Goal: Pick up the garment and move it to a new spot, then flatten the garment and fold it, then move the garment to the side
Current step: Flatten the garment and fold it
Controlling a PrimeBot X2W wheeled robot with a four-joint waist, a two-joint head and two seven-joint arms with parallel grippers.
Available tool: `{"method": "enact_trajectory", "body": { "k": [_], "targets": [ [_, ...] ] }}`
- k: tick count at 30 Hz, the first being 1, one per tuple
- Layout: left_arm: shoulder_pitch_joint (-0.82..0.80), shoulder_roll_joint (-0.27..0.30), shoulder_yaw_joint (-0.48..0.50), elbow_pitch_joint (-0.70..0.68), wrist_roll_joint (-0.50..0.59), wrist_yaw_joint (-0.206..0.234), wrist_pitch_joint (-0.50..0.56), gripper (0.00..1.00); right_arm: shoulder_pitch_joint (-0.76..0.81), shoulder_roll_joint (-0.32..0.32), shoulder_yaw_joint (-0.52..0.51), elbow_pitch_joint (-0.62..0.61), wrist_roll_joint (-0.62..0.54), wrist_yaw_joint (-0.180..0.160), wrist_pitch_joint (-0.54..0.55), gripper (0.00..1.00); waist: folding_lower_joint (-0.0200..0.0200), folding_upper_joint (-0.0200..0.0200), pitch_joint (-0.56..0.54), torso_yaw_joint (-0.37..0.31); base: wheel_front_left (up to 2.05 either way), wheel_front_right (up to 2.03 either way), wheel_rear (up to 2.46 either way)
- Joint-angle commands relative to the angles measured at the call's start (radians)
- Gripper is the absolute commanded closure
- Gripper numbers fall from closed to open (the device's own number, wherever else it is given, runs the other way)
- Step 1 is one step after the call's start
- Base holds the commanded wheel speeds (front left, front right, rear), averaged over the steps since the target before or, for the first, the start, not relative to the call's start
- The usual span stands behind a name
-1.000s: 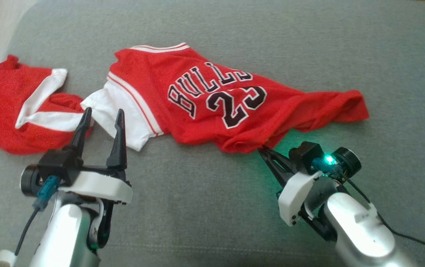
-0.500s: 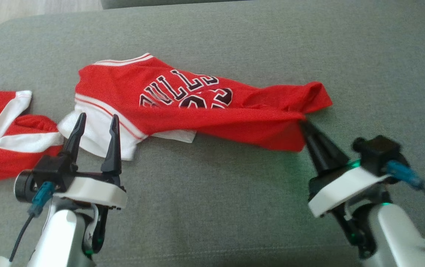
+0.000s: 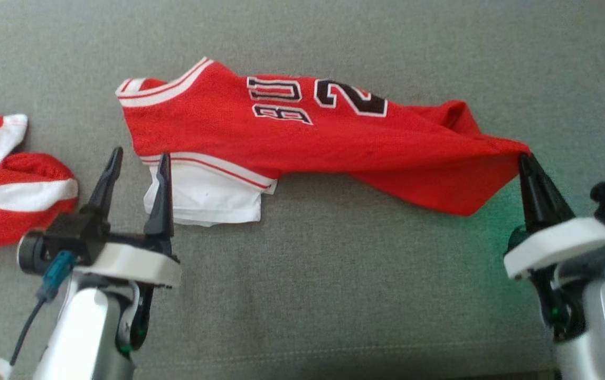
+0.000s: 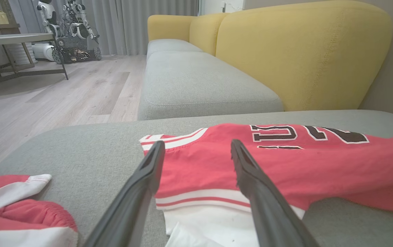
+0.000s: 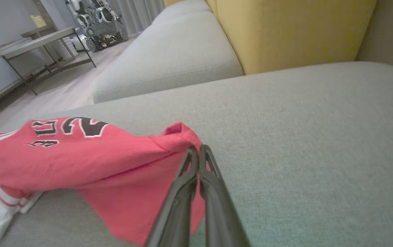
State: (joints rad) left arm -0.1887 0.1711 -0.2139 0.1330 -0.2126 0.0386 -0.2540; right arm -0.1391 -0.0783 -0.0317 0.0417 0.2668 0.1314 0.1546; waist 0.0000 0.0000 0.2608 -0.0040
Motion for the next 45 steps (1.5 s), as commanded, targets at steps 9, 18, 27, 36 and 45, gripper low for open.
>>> {"method": "enact_trajectory", "body": {
  "k": [9,18,27,36,45],
  "targets": [
    [-0.12,0.006,0.016,-0.032,0.015,-0.019,-0.008,0.0,-0.292,-0.086,0.029,0.247,0.04,-0.001,-0.11,1.0,0.0,0.0,0.098,0.042,0.0,0.0,0.0],
    [-0.127,-0.008,0.021,-0.017,0.019,-0.025,-0.008,0.0,-0.358,-0.098,0.062,0.424,0.041,-0.001,-0.214,0.0,0.0,0.0,0.086,0.038,0.0,0.0,0.0],
    [-0.074,-0.009,0.039,-0.009,0.024,-0.023,-0.008,0.0,-0.195,-0.058,0.019,0.244,-0.06,-0.001,-0.274,0.0,0.0,0.0,0.019,0.011,0.0,0.0,0.0],
    [0.008,-0.007,0.058,-0.014,0.026,-0.008,-0.008,0.0,0.016,-0.006,0.019,-0.023,-0.15,-0.001,-0.194,0.0,0.0,0.0,-0.061,0.003,0.0,0.0,0.0],
    [0.066,0.005,0.058,-0.016,0.032,0.001,-0.008,0.0,0.139,0.012,0.046,-0.114,-0.172,-0.001,-0.131,0.0,0.0,0.0,-0.121,0.0,0.0,0.0,0.0]
  ]
}}
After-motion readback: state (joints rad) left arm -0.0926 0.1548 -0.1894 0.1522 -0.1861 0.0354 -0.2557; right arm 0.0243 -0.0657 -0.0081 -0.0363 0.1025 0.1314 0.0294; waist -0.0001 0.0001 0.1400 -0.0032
